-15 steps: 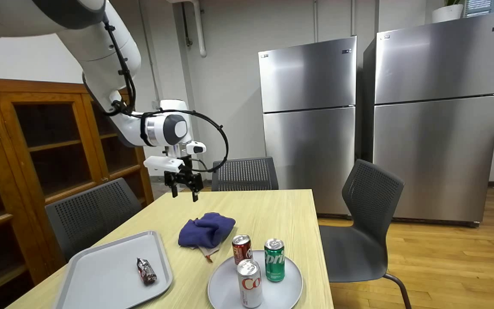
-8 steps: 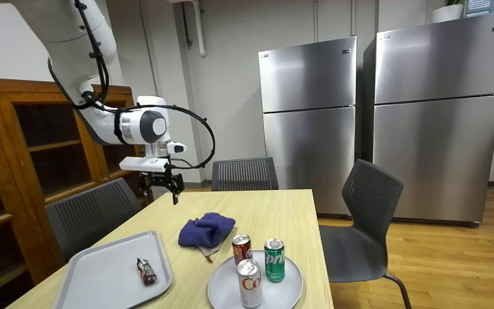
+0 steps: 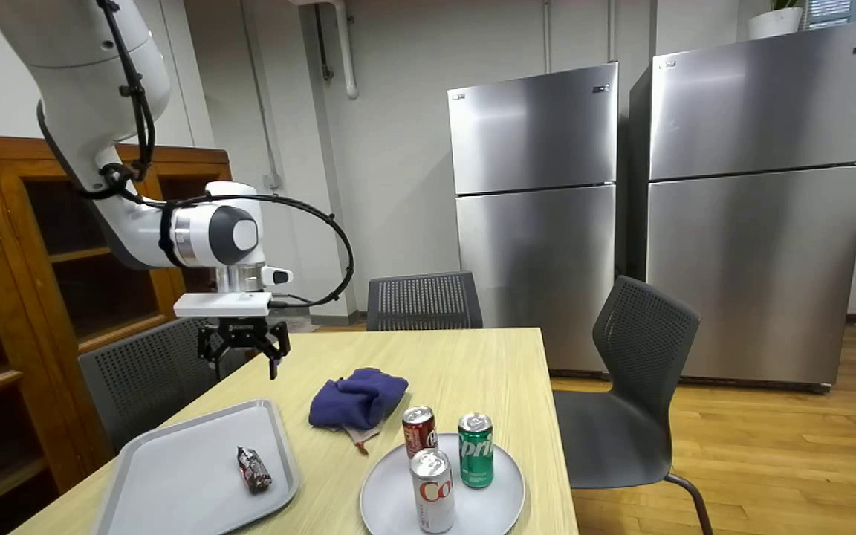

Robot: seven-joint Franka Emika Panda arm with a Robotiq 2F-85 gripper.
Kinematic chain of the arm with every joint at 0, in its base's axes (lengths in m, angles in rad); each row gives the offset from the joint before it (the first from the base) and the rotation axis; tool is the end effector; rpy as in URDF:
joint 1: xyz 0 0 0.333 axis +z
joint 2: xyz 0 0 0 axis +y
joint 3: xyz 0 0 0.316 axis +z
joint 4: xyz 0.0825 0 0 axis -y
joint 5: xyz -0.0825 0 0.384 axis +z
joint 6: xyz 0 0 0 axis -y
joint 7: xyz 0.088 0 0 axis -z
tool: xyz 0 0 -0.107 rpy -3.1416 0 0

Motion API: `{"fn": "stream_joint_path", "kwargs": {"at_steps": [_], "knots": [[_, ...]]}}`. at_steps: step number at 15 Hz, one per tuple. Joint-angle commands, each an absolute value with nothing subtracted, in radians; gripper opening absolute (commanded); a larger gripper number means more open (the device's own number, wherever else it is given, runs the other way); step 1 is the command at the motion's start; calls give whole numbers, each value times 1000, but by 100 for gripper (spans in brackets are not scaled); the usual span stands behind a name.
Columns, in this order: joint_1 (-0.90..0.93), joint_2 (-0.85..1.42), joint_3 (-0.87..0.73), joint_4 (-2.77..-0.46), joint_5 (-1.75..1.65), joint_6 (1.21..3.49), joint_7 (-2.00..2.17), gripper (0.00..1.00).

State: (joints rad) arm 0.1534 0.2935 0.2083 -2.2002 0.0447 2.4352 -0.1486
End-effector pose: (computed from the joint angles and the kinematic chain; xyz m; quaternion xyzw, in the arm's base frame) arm 0.5143 0.1951 0.2467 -0.9714 -0.2318 0.0311 0.0410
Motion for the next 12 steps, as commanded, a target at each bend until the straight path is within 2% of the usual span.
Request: {"fn": "stream_joint_path", "kwargs": {"at_steps": [1, 12], "knots": [[159, 273, 223, -2244, 30, 2420, -219, 100], [199, 355, 217, -2261, -84, 2412, -237, 100]]}}
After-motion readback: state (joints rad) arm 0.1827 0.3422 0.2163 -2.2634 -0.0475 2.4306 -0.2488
